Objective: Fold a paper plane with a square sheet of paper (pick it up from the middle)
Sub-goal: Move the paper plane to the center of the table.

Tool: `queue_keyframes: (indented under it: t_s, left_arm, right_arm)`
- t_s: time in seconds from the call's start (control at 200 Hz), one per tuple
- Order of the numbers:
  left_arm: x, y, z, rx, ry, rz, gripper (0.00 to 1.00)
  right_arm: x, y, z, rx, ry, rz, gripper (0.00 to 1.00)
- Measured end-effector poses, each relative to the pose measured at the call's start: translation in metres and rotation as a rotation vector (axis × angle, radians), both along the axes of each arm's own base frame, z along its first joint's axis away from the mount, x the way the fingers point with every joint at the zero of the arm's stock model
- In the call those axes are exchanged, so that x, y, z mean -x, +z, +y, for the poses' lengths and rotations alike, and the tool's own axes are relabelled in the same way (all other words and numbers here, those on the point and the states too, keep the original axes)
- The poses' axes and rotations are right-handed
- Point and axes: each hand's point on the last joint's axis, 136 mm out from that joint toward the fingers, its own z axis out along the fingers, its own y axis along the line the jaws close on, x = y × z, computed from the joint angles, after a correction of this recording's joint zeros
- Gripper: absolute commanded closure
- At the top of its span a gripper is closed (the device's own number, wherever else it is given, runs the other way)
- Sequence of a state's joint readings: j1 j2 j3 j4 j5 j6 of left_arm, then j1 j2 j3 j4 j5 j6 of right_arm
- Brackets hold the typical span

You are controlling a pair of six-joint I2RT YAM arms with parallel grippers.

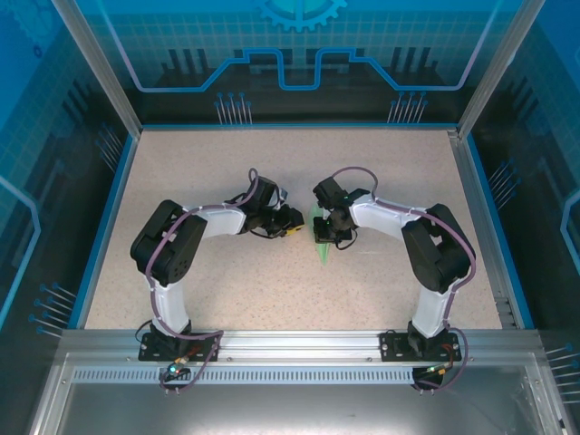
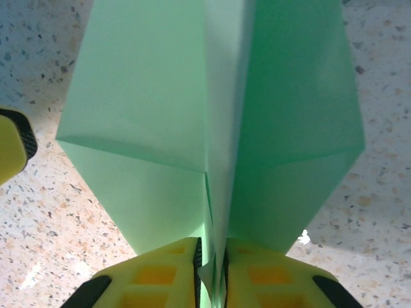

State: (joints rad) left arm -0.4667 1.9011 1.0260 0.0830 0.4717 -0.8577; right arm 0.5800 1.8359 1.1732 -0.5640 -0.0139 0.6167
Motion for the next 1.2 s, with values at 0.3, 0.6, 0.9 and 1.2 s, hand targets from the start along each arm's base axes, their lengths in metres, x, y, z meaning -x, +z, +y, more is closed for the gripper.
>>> queue_keyframes:
  t_s: [0.3,0.6,0.9,1.2]
  left_arm:
    - [0.001,-0.011,0.033,-0.175,0.104,0.026,0.6]
    - [0.004,-0.002,0.075,-0.372,0.208,-0.004,0.43]
    - [0.009,-0.007,0.088,-0.441,0.223,0.009,0.39]
    - [0.01,-0.008,0.09,-0.456,0.216,0.011,0.38]
  right_arm:
    - [-0.027,0.019,-0.002,0.054,-0.036,-0.076,0.96]
    - [-0.084,0.025,0.007,0.123,-0.061,-0.156,0.94]
    - [-0.101,0.01,0.001,0.187,-0.076,-0.126,0.88]
    - [-0.098,-0.006,-0.001,0.221,-0.071,-0.083,0.82]
